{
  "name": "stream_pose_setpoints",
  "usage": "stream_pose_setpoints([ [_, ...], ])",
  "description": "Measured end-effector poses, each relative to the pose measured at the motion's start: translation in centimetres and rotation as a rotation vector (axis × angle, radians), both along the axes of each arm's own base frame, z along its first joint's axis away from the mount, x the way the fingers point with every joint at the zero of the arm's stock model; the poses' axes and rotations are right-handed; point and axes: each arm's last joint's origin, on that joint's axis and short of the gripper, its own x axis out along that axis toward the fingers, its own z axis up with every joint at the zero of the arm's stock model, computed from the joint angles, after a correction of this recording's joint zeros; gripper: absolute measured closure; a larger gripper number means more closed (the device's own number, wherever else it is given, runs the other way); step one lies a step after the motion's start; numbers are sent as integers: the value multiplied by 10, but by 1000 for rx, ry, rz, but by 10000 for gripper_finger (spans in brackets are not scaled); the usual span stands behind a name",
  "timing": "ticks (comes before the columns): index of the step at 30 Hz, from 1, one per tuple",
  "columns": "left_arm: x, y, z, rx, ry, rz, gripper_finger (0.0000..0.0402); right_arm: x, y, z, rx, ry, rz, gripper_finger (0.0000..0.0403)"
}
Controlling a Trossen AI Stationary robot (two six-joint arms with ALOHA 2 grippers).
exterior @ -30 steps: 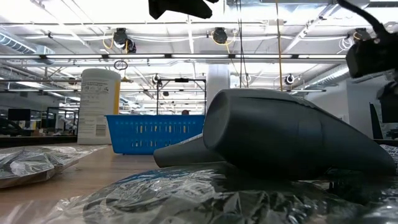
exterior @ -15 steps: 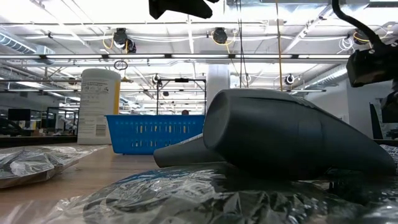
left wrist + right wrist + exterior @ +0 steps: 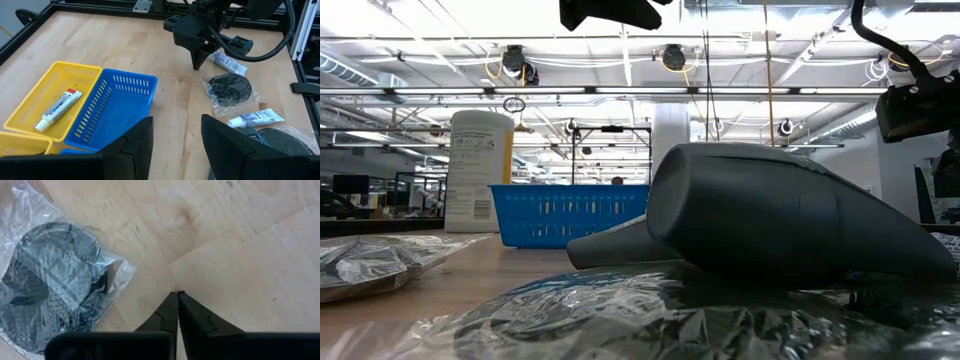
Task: Pick & Place Travel size toiletries
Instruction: Put the right toothpaste into the right yellow bin
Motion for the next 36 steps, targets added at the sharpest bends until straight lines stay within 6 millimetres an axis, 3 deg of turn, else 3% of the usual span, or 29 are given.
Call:
stream_pose_setpoints([
  [6, 0, 0, 0, 1, 0, 0, 241, 1, -5, 8, 17, -27, 53, 384],
  [13, 0, 0, 0, 8, 1, -6, 241, -4, -11, 34, 147, -68, 152, 380],
  [20, 0, 0, 0, 15, 2, -10, 241, -10, -13, 50, 177, -138, 419, 338],
  [29, 0, 0, 0, 14, 1, -10, 241, -14, -13, 48, 176, -127, 778, 247],
  [36, 1, 0, 1, 9, -9, -9, 241, -16, -11, 48, 114, -194, 1061, 230],
])
